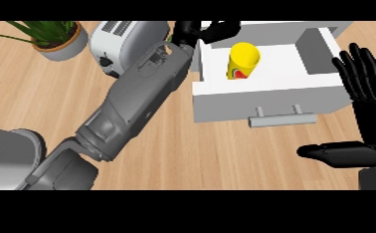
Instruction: Pick up the cup, place it into the drawer and close the drawer
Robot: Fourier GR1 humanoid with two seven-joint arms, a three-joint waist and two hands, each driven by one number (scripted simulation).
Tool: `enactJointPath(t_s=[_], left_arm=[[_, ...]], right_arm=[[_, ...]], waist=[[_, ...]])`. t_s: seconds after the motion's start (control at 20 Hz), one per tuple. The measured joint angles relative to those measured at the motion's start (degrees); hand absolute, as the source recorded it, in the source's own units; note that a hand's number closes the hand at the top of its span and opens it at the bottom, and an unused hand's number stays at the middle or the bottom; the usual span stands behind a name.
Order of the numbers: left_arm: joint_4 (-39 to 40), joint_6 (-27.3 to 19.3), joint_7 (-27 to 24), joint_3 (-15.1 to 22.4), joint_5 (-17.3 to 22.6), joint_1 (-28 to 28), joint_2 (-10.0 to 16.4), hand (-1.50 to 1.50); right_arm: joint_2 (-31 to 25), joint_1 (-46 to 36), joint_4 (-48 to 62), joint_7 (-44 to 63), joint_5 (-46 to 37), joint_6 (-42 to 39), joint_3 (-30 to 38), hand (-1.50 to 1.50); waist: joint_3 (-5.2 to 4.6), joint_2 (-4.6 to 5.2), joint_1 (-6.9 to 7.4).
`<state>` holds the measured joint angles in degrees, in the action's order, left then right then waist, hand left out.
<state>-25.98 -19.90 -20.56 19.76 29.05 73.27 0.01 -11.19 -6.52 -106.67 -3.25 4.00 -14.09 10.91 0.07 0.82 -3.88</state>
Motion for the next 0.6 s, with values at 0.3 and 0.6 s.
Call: enactJointPath(t_s=[0.3, 0.6], left_arm=[[2.7, -0.9, 1.9, 6.7, 1.1, 0.1, 0.0, -1.5], [1.7, -4.2, 5.2, 14.8, 1.9, -1.2, 0.0, -1.5]], right_arm=[[-0.4, -0.5, -0.3, 0.4, 0.3, -0.1, 0.3, -1.5], [-0.1, -1.5, 0.5, 0.0, 0.3, -0.3, -0.1, -1.5]], waist=[[0.01, 0.16, -0.73], [0.03, 0.22, -1.29]])
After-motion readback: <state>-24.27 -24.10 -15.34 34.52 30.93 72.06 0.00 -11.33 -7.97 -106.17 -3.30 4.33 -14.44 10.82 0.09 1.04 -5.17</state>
